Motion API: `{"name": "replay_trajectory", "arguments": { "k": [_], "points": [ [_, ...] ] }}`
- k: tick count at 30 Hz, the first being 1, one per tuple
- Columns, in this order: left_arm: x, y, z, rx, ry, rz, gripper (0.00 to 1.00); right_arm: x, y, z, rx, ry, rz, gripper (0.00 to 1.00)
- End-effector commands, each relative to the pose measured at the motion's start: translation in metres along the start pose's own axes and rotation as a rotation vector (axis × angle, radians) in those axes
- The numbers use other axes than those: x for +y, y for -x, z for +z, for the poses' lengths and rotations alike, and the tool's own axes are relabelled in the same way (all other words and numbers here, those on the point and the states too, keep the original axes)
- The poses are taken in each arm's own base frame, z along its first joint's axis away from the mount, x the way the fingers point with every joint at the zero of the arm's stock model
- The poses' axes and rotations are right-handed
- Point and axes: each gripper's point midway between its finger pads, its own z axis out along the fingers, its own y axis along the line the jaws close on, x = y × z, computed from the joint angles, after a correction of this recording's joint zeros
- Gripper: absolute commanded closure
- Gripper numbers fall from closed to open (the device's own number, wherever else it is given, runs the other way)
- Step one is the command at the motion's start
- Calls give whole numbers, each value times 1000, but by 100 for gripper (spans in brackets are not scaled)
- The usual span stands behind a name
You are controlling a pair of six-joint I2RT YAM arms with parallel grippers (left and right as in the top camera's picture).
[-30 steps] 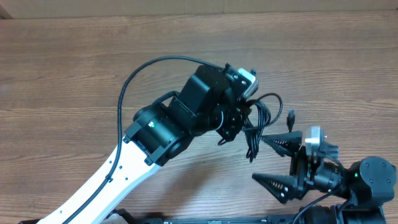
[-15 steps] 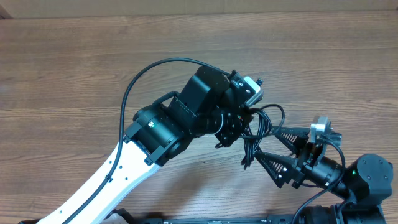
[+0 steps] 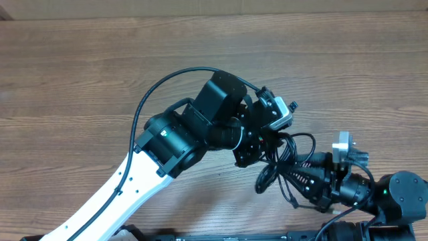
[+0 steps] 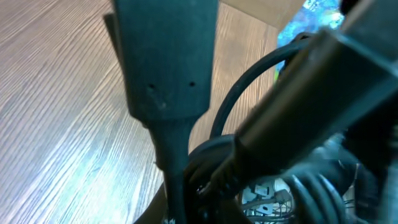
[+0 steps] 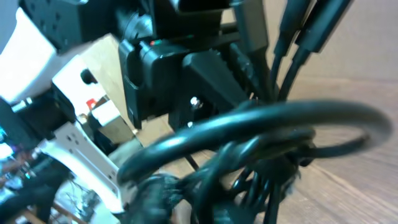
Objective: Untangle cables
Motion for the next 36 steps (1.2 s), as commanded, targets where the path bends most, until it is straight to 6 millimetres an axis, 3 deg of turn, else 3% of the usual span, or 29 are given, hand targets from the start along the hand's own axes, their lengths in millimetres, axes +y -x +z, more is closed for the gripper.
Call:
{"name": "replay_trajectory", "arguments": {
  "k": [1, 7, 11, 14, 19, 20, 22, 28, 31, 36],
  "points": [
    [-15, 4, -2, -15, -73, 36, 96, 1, 5, -1, -13, -17, -9, 96],
    [-15, 4, -2, -15, -71, 35, 94, -1, 2, -1, -2, -23, -15, 96],
    [-10, 4, -5, -18, -59, 25, 57, -2, -2, -1, 8, -27, -22, 96],
    [0, 4, -15, -28, -32, -18, 39, -2, -2, -1, 9, -27, -22, 96],
    [21, 9, -47, -89, 45, -148, 26, -2, -1, -1, 7, -26, -26, 96],
    [26, 10, -54, -107, 64, -175, 16, -2, -1, -1, 6, -26, -28, 96],
    [37, 13, -73, -153, 108, -254, 5, -2, 0, -1, 3, -28, -32, 96],
    [53, 16, -117, -255, 199, -354, 0, 10, 4, -1, 1, 32, -82, 96],
    [48, 19, -133, -296, 207, -333, 0, 40, 3, -4, 33, 191, -189, 96],
    [32, 22, -138, -301, 171, -210, 0, 59, 5, -9, 41, 276, -296, 96]
  ]
}}
